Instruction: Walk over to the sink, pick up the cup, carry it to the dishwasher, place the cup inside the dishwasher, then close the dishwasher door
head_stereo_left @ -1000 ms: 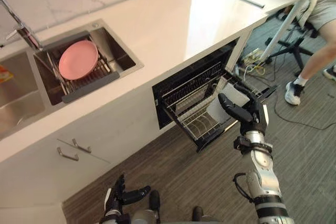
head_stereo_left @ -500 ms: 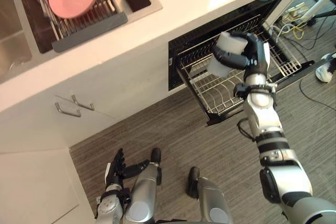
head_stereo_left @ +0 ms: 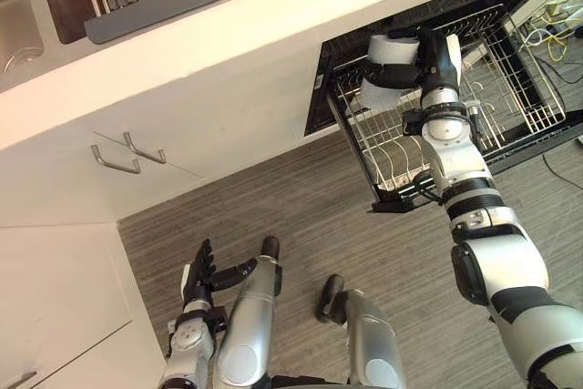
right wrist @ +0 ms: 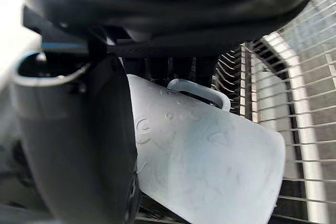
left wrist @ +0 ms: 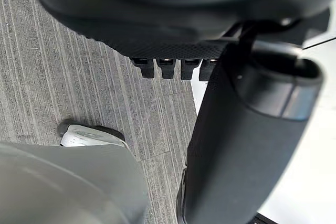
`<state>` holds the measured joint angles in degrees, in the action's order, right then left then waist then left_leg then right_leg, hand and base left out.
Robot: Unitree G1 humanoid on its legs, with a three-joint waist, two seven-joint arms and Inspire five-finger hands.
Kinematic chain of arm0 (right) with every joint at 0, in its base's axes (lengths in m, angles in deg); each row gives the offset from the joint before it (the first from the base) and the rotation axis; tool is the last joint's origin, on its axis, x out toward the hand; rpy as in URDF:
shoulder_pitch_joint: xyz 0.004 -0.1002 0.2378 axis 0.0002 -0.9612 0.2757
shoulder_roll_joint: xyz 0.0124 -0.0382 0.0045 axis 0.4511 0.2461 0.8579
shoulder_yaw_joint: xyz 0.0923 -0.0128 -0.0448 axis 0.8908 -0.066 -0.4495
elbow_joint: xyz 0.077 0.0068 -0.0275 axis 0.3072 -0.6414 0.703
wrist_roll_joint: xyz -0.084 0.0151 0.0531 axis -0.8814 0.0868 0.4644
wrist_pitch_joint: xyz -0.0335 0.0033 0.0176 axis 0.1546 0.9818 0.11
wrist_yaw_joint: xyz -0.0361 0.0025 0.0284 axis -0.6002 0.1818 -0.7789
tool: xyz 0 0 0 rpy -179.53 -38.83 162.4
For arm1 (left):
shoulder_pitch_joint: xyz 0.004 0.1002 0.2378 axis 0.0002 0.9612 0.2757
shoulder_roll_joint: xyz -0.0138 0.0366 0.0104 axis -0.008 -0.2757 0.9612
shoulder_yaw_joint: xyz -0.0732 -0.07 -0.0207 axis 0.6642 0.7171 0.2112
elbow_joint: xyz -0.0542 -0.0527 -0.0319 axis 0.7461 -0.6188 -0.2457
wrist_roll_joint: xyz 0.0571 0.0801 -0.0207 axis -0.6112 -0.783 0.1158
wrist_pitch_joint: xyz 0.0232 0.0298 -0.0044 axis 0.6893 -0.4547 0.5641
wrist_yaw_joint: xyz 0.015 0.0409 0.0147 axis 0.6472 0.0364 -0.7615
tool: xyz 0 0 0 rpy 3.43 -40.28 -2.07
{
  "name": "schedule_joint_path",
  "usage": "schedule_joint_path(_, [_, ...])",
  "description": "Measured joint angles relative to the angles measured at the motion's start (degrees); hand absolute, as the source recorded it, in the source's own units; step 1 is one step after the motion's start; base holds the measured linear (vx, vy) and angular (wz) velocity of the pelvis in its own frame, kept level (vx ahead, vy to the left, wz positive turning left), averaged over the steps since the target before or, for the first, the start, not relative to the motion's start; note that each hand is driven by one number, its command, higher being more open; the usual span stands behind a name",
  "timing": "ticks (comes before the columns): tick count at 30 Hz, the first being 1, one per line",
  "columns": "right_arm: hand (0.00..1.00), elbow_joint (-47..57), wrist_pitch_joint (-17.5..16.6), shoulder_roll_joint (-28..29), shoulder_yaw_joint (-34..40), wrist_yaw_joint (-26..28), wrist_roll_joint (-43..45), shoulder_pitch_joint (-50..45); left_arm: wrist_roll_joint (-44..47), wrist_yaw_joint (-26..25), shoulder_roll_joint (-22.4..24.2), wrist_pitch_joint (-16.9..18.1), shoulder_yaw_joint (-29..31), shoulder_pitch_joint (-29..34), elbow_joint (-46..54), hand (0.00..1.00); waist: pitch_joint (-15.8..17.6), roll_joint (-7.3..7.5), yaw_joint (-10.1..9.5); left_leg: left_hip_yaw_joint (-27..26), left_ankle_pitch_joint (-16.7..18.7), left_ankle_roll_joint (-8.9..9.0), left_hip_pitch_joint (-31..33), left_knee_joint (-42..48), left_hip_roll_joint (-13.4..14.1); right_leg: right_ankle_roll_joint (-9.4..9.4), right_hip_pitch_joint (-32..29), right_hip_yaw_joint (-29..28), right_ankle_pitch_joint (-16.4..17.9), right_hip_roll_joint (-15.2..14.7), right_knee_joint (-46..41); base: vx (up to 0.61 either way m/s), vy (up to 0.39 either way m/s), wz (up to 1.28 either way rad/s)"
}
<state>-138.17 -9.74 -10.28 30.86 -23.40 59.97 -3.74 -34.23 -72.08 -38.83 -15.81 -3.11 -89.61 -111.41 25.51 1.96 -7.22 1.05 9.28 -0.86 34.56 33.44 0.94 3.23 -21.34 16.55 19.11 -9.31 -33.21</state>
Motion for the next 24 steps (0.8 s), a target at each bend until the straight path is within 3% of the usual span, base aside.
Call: schedule_joint_path(24, [0.00,-11.2,1.7,0.0,-0.4,-2.2,-14.0,5.7,-0.1,-4.3,2.3,0.3,-1.5,-4.2,-0.8,1.00,0.0,-0.17,-0.12,-0.1,-0.7,0.48,4.6,0.8,-0.6,-0.74,-4.5,5.1,1.1,-2.6,-3.7,-0.01,-0.010,0.02])
